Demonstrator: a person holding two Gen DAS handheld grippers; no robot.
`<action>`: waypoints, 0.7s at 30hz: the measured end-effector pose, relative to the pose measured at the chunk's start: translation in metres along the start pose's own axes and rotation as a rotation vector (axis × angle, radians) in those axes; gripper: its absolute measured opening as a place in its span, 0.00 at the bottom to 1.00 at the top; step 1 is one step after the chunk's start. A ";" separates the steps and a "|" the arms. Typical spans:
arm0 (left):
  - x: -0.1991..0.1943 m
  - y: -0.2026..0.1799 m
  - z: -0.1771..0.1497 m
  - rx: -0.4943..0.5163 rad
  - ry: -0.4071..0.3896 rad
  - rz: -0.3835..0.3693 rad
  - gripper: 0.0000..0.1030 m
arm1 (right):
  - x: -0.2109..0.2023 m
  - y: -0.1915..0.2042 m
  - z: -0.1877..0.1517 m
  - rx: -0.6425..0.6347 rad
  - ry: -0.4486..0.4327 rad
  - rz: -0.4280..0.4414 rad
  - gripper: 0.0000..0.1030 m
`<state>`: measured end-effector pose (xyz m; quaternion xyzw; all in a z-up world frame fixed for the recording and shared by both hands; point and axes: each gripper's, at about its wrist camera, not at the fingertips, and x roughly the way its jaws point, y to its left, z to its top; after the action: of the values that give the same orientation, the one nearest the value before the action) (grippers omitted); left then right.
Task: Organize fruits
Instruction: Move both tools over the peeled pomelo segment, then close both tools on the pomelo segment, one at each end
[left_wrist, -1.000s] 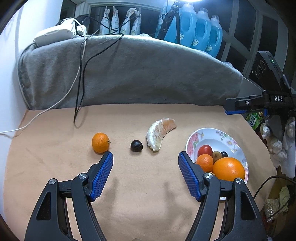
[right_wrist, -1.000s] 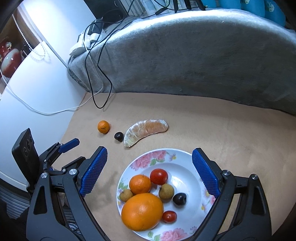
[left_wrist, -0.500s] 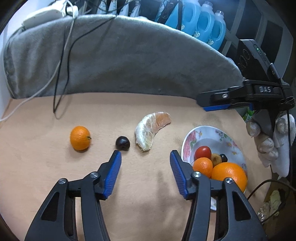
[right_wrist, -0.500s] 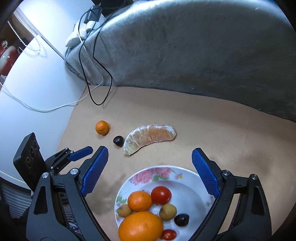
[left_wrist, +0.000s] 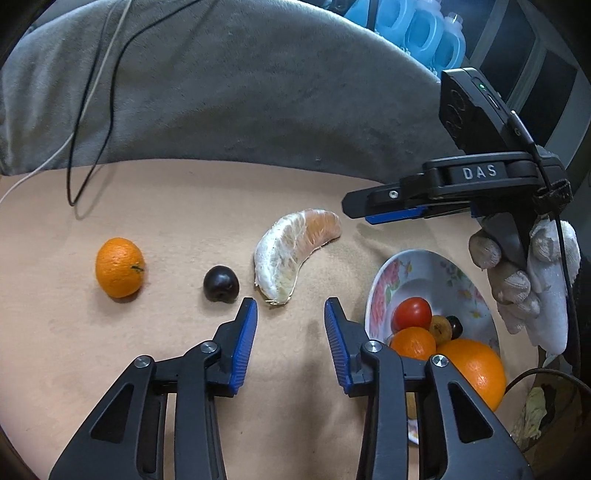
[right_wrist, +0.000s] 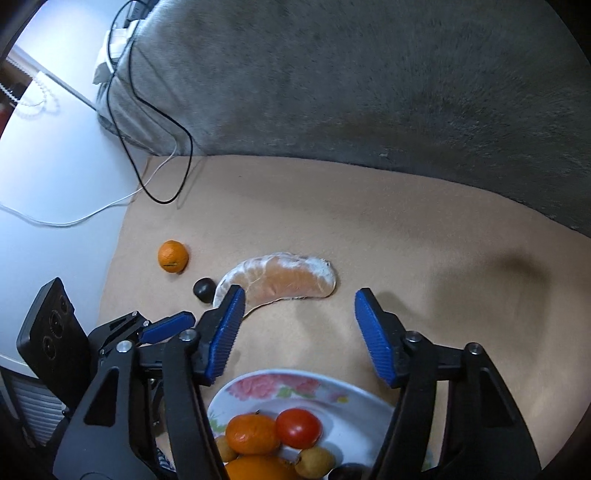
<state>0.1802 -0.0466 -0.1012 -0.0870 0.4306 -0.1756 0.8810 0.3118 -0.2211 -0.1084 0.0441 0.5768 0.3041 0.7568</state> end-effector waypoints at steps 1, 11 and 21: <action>0.001 0.001 0.000 0.000 0.003 0.000 0.35 | 0.002 -0.002 0.001 0.004 0.005 0.003 0.61; 0.017 0.000 0.007 -0.011 0.019 0.010 0.32 | 0.023 -0.011 0.011 0.020 0.036 0.008 0.57; 0.027 -0.008 0.010 -0.006 0.042 0.009 0.29 | 0.038 -0.006 0.018 0.012 0.053 0.010 0.51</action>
<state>0.2015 -0.0639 -0.1126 -0.0837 0.4499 -0.1721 0.8723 0.3363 -0.2015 -0.1367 0.0433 0.5982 0.3055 0.7396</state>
